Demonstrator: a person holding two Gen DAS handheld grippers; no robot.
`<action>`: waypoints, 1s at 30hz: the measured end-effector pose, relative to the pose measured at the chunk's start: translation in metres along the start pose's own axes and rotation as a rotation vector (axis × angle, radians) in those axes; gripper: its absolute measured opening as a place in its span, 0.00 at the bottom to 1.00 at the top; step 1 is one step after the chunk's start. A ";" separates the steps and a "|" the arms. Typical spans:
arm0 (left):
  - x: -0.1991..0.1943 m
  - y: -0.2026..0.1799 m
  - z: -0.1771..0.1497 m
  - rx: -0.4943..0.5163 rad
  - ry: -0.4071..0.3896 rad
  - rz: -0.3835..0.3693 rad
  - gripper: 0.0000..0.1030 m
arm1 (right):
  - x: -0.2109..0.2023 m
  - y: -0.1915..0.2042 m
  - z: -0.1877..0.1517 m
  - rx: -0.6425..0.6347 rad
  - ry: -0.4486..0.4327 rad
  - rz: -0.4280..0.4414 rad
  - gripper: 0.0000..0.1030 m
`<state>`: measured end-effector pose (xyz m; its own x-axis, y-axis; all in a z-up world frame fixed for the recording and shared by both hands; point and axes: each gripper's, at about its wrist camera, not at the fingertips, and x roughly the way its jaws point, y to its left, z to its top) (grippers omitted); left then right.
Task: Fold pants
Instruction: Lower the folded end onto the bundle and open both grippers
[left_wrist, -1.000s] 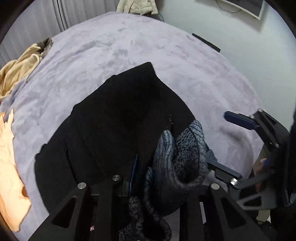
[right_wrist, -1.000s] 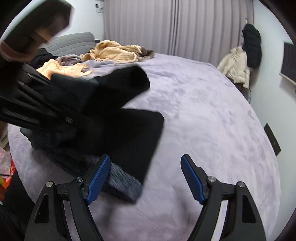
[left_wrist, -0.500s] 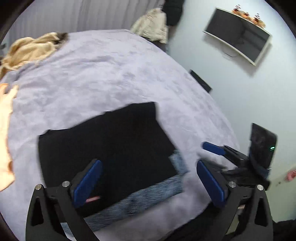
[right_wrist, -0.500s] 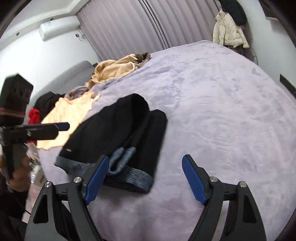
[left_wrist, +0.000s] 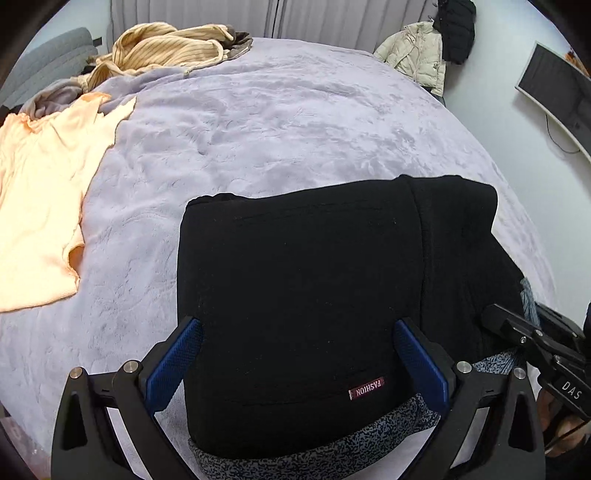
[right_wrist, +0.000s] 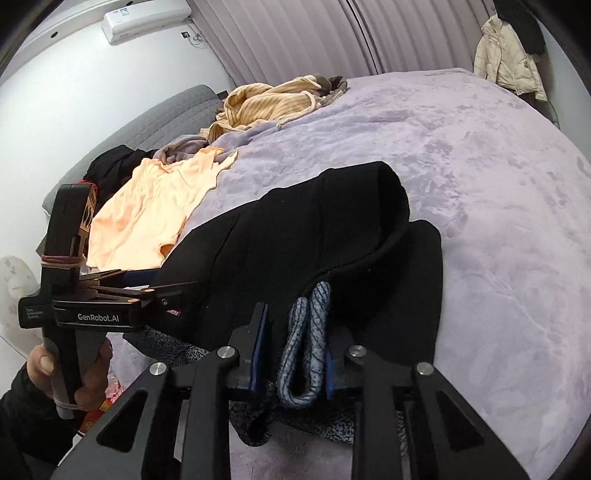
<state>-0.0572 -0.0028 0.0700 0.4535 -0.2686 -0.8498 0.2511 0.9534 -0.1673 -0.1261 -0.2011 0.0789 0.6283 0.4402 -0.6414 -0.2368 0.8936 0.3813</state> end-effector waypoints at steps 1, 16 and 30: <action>-0.004 0.002 0.003 -0.019 0.007 -0.023 1.00 | -0.009 -0.001 0.002 0.008 -0.014 0.015 0.21; 0.001 -0.022 0.003 0.071 -0.022 0.000 1.00 | -0.028 -0.054 -0.012 0.230 -0.007 -0.059 0.39; 0.058 0.000 0.061 -0.029 0.072 0.105 1.00 | 0.046 -0.013 0.088 -0.078 0.023 -0.138 0.82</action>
<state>0.0208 -0.0269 0.0516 0.4135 -0.1577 -0.8968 0.1799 0.9796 -0.0893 -0.0292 -0.2000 0.1032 0.6419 0.3140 -0.6996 -0.2072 0.9494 0.2360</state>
